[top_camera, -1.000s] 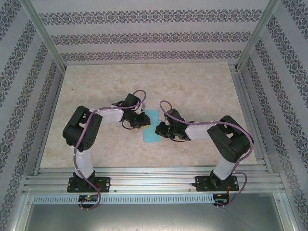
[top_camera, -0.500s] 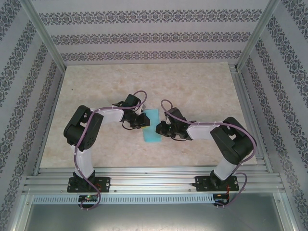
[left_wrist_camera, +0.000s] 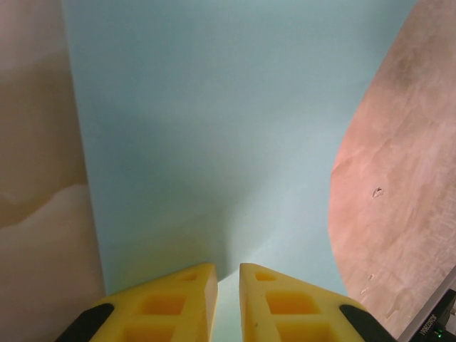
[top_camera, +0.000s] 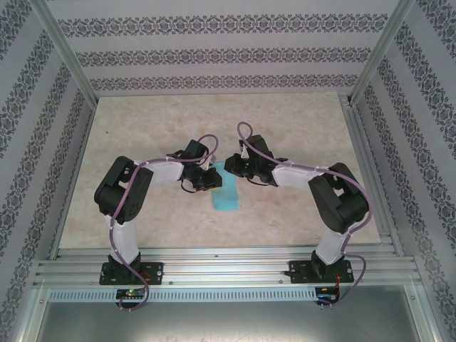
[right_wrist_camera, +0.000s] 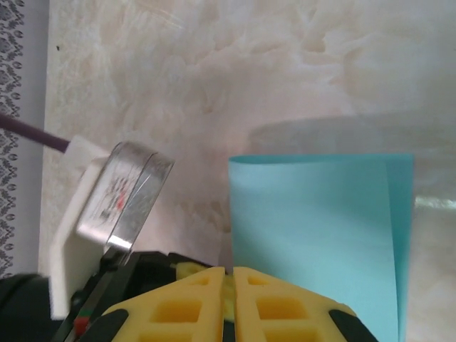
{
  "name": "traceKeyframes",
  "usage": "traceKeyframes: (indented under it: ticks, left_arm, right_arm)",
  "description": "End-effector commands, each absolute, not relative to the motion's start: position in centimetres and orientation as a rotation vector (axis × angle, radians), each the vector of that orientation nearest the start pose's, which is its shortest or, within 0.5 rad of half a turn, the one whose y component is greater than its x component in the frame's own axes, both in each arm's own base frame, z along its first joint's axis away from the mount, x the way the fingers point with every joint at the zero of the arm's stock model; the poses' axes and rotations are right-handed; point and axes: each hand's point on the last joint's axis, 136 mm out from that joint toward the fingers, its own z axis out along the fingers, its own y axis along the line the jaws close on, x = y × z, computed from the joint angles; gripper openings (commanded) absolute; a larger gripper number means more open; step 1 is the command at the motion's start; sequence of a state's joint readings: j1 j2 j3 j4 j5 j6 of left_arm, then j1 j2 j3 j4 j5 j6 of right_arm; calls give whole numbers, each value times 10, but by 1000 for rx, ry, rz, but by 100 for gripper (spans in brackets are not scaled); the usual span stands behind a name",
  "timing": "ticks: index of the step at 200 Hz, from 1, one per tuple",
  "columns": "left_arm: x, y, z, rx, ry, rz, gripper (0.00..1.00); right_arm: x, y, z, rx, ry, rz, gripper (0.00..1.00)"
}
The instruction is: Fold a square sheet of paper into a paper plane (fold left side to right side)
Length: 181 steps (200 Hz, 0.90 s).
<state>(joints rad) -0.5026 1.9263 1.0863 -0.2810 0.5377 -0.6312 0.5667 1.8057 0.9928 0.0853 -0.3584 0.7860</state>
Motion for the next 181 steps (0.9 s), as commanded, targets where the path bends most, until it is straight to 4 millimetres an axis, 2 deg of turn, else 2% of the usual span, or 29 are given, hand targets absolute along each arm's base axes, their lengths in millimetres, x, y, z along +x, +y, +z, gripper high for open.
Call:
traceKeyframes:
  ticks: [1,37,123,181]
  left_arm:
    - [301,-263,-11,4,2989,-870,18]
    - [300,-263,-13,16,2997,-854,18]
    - [293,-265,-6,83,2993,-865,20]
    - [273,-269,10,201,2963,-953,24]
  right_arm:
    - [375,312,67,69,2513,1075,11]
    - [380,318,49,77,2547,1070,11]
    - [374,287,-3,77,2713,776,11]
    - [369,273,-19,70,2767,652,10]
